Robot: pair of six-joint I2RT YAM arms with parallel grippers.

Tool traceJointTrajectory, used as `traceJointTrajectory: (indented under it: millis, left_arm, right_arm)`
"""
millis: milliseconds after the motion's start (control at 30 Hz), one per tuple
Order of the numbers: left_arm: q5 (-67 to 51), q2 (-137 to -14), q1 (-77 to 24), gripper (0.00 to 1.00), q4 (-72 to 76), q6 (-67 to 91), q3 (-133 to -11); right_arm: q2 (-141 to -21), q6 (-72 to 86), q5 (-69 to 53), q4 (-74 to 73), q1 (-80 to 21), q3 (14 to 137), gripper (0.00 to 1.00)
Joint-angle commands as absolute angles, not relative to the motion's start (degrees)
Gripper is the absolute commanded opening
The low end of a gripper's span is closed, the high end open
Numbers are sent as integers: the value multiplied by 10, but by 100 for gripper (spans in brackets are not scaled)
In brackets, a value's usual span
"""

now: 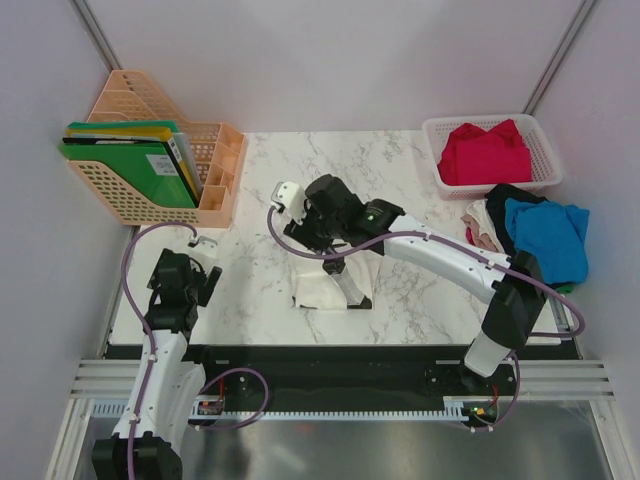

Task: Fold and stack the t-shirts
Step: Smooth out wrinkles on the folded tshirt

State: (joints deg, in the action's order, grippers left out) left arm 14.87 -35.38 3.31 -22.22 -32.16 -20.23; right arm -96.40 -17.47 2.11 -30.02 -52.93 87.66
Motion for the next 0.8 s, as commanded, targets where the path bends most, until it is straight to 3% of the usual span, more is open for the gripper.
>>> traceJointTrajectory:
  millis: [0,133,300,633,767]
  left_arm:
    - [144,-353,36,100,-209,-311,-200]
    - [142,-347,35,100,-208,-311,-200]
    - [142,-358,35,100,-204,-311,-200]
    - [144,-361,36,100,-201,-313,-198]
    - [147,-365,36,100,-200,-313,-198]
  right_arm:
    - [-974,-141,-98,-388,-534,855,60]
    - [-950,-138,-122,-378,-555,780,60]
    - [-943,-150,-135,-364,-573,731,53]
    - [-993,-149,-154,-330,-601,725,51]
    - [-1036,-142,-183,-322,-608,748,44]
